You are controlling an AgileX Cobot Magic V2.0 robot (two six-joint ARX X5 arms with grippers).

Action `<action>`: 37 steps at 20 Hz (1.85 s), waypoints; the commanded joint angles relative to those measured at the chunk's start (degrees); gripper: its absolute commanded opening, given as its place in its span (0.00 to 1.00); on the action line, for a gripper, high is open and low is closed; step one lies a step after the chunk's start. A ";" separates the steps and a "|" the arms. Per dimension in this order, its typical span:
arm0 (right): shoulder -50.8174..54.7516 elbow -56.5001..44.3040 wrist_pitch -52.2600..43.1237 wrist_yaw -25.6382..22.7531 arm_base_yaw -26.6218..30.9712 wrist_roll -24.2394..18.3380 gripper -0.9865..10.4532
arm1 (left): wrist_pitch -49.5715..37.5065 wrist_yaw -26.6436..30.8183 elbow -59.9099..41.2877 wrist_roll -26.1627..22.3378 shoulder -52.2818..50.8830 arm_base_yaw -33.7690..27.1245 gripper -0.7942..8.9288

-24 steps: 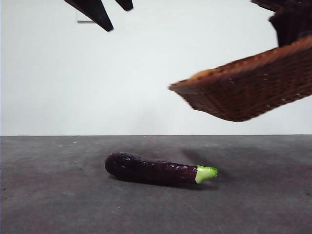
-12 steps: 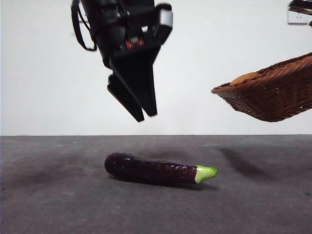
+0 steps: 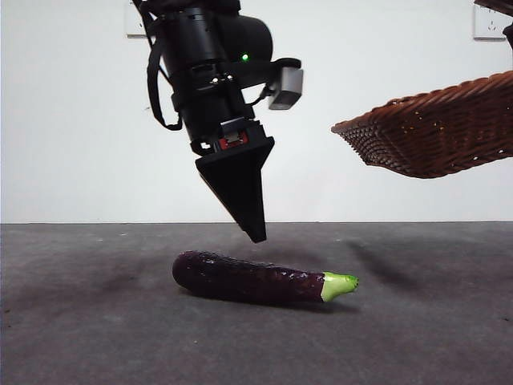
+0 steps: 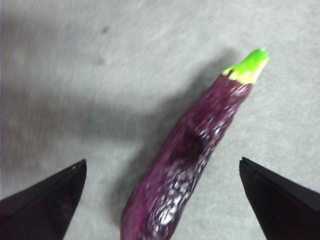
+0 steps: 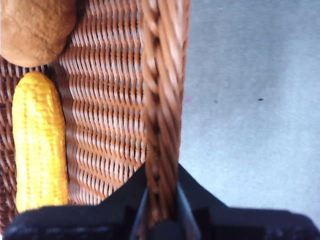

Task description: Help me put the vegetables on the table into the basket

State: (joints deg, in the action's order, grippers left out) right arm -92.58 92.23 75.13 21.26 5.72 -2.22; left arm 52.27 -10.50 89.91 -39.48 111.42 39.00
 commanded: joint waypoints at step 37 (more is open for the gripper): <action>0.37 -0.26 -1.86 -1.16 -0.02 -1.03 0.08 | 7.85 3.04 5.38 14.16 0.94 2.34 0.17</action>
State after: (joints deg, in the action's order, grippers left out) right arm -92.58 92.23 73.65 19.51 5.72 -2.85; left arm 60.10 -7.18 94.72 -30.04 113.08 41.67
